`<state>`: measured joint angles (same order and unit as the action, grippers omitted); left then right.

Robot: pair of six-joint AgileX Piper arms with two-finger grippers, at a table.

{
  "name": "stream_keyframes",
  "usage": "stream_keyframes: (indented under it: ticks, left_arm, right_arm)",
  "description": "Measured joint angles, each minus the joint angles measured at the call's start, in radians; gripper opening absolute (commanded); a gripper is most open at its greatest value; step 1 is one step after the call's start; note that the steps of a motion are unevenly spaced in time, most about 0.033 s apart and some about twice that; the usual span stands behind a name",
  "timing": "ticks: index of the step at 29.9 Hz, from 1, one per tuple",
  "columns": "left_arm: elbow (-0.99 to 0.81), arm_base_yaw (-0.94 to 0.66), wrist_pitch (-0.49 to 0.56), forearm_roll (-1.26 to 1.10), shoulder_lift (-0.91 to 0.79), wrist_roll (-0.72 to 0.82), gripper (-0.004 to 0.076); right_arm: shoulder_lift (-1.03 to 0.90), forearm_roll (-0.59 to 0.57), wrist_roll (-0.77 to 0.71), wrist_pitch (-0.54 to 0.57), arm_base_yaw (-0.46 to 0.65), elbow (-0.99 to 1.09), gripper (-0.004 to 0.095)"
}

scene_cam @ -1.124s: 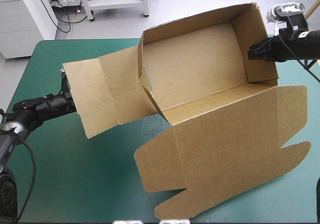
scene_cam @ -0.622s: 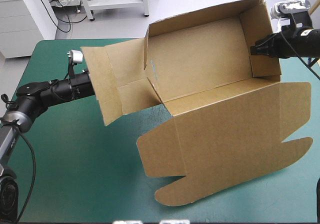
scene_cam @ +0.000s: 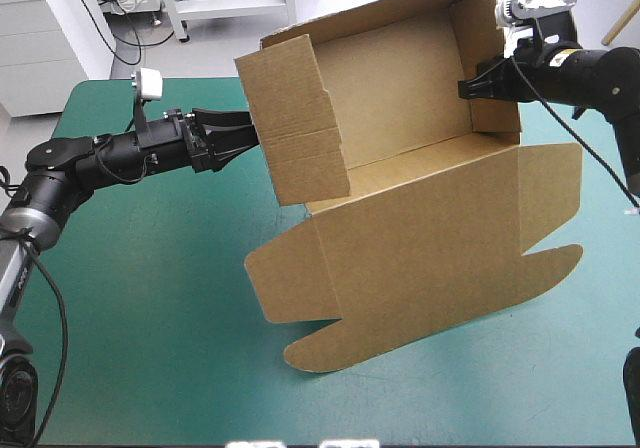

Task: Fold the box

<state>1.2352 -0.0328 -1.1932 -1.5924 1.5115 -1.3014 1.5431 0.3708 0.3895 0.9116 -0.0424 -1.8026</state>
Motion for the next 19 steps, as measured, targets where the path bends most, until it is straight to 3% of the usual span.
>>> stream_keyframes:
  ticks: [19]
  left_arm:
    - [0.009, 0.040, -0.004, -0.033, 0.000, -0.021, 0.0558]
  right_arm:
    - [0.061, -0.011, -0.035, -0.089, -0.062, 0.000, -0.0019]
